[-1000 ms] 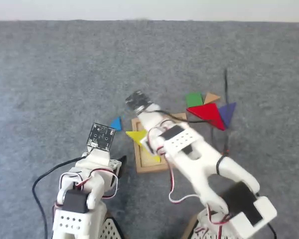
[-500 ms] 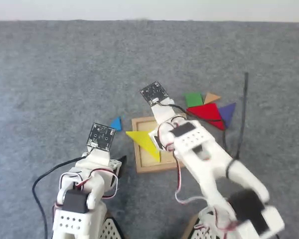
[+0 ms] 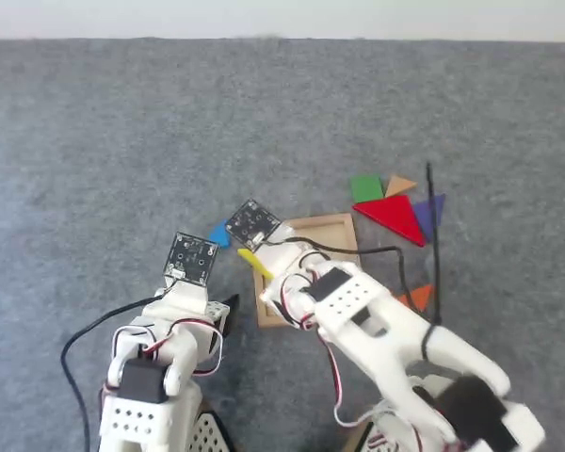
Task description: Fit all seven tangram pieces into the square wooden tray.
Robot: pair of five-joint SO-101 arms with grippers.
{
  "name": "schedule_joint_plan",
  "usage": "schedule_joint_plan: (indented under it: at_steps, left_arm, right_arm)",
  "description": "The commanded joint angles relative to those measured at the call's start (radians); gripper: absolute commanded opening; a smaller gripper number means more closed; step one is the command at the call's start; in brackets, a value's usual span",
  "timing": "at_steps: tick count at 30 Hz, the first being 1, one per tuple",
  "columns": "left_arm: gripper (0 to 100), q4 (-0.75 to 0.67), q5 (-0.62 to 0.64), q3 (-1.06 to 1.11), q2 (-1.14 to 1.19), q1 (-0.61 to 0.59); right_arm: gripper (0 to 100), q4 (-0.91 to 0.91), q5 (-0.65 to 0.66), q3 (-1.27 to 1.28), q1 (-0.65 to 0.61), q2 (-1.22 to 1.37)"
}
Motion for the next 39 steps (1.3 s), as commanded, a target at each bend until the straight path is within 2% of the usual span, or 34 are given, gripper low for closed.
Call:
schedule_joint_plan:
  at_steps: [1,11,15,30,39]
  left_arm:
    - [21,-0.005,-0.002,-0.007,-0.008,0.005]
    - [21,-0.005,-0.002,-0.007,-0.008,0.005]
    - [21,-0.005,-0.002,-0.007,-0.008,0.005]
    - [21,-0.005,-0.002,-0.007,-0.008,0.005]
    - [21,-0.005,-0.002,-0.007,-0.008,0.005]
  right_arm:
    - [27.9,-0.021,0.014,-0.098,-0.005,0.065]
    - [27.7,0.025,0.002,-0.244,0.024,0.243]
    - [27.6,0.077,-0.051,-0.316,0.068,0.298]
    - [27.5,0.084,-0.106,-0.324,0.097,0.306]
    - [27.4,0.171,-0.195,-0.339,0.099,0.305]
